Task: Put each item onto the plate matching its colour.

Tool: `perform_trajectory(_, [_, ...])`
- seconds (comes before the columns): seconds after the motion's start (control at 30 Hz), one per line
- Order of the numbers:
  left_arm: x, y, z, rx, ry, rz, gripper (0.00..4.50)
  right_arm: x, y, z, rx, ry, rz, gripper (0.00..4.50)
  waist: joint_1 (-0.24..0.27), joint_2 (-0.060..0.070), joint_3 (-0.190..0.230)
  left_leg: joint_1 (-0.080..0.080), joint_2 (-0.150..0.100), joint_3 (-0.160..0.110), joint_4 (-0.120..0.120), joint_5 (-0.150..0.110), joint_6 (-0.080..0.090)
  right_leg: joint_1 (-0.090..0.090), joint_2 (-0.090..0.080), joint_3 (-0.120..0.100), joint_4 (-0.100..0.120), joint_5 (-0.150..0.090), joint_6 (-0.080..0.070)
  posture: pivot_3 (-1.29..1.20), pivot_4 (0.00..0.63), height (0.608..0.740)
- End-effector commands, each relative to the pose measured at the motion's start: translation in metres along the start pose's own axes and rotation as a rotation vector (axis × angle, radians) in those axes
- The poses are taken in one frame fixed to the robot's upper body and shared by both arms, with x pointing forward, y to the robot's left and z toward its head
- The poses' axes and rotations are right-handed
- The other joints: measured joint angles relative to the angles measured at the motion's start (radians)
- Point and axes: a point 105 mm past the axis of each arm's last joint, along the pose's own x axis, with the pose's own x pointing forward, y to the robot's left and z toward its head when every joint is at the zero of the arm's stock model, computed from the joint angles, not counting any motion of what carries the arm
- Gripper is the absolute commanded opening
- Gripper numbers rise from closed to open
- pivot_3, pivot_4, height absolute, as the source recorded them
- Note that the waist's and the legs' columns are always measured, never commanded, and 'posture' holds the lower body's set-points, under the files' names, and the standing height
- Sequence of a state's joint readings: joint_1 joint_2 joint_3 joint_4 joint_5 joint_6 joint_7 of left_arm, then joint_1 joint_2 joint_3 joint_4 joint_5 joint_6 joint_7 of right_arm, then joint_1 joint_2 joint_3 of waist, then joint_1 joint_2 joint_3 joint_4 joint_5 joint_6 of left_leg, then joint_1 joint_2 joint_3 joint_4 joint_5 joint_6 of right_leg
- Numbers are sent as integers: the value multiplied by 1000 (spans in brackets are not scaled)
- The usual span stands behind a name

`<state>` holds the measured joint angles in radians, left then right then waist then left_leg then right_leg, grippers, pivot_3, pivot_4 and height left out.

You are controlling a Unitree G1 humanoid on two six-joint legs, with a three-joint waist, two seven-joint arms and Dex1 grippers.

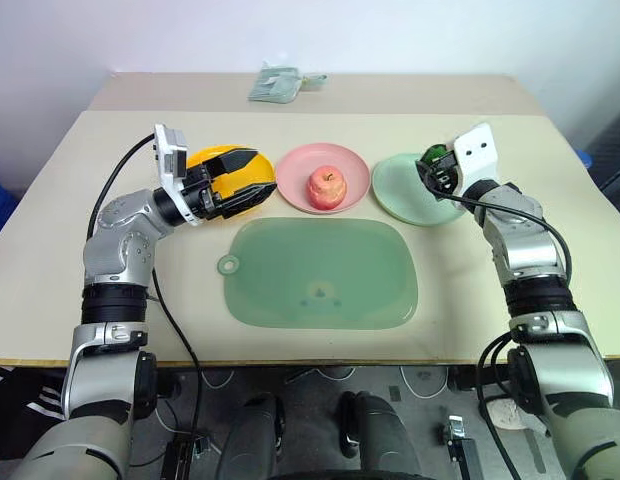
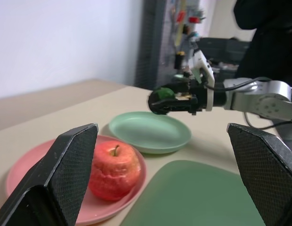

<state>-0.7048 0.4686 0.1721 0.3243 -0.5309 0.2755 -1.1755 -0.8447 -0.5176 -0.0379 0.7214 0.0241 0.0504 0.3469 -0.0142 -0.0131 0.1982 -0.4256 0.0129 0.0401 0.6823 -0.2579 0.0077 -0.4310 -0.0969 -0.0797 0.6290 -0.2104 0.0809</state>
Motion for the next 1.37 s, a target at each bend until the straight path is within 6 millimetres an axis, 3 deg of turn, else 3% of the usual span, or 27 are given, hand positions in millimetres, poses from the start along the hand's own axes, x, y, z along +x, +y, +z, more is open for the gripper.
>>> perform_trajectory(0.03, [1, -6, 9, 44, -9, 1, 4500, 6, -12, 16, 108, -90, -6, 3382, -1, 0, 0, 0, 0, 0, 0, 0, 0, 0, 0, 0, 0, 0, 0, 0, 150, 740])
perform_trajectory(0.13, [0, -11, 6, 37, 2, -9, 4500, 6, -17, 5, 83, -48, -15, 4449, -2, 0, 0, 0, 1, 0, 0, 0, 0, 0, 0, 0, 0, 0, 0, 0, 150, 740])
perform_trajectory(0.27, [-2, -15, 2, 26, 5, -5, 4500, 3, -21, 25, 81, -150, 13, 4449, -2, 1, 1, 0, 2, 1, 0, 0, 0, 0, 0, 1, 0, 0, 0, 0, 150, 740])
perform_trajectory(0.4, [-4, -15, -2, 7, 10, -11, 4500, -14, -18, 56, 155, -290, 135, 4449, 2, 1, 1, 0, 2, 1, 0, 0, 0, 0, 0, 1, 0, 0, 0, 0, 150, 740])
perform_trajectory(0.5, [-9, -13, -5, -10, 19, -20, 4500, -40, 10, 75, 107, -357, 337, 4449, 7, 1, 1, 0, 3, 0, 0, 0, 0, 0, 0, 1, 0, 0, 0, 0, 150, 740])
perform_trajectory(0.57, [-14, -11, -7, -12, 45, -43, 4500, -70, 34, 86, 71, -383, 502, 4449, 8, 1, 1, 0, 3, -1, -1, 0, 0, 0, 0, 0, 0, 0, 0, 0, 150, 740])
perform_trajectory(0.63, [-15, -12, -6, -18, 49, -85, 4500, -98, 45, 91, 55, -393, 603, 4449, 7, 1, 1, 0, 3, -1, -1, 0, 0, 0, 0, 0, 1, 0, 0, 0, 150, 740])
perform_trajectory(0.77, [-13, -12, -3, -18, 58, -125, 4500, -123, 51, 86, 55, -332, 665, 4449, 7, 1, 0, 1, 3, -3, 1, 0, 0, 0, 0, 0, 0, 0, 0, 0, 150, 740])
perform_trajectory(1.07, [-1, -23, -14, -51, 53, -161, 4500, -135, 39, 65, 63, -231, 606, 4449, 11, 0, 0, 0, 3, -3, 1, 0, 0, 0, 0, 0, -1, 0, 0, 0, 150, 740])
perform_trajectory(1.2, [-9, -21, -13, -59, 55, -176, 4500, -147, 51, 60, 57, -186, 650, 4449, 26, 0, 0, 0, 3, -3, 1, 0, 0, 0, 0, 0, -1, 0, 0, 0, 150, 740])
perform_trajectory(1.37, [-8, -25, -19, -58, 41, -159, 4500, -150, 48, 61, 62, -171, 673, 4449, 27, 0, 0, 0, 3, -3, 2, 0, 0, 0, 0, 1, -1, -1, -1, 0, 150, 740])
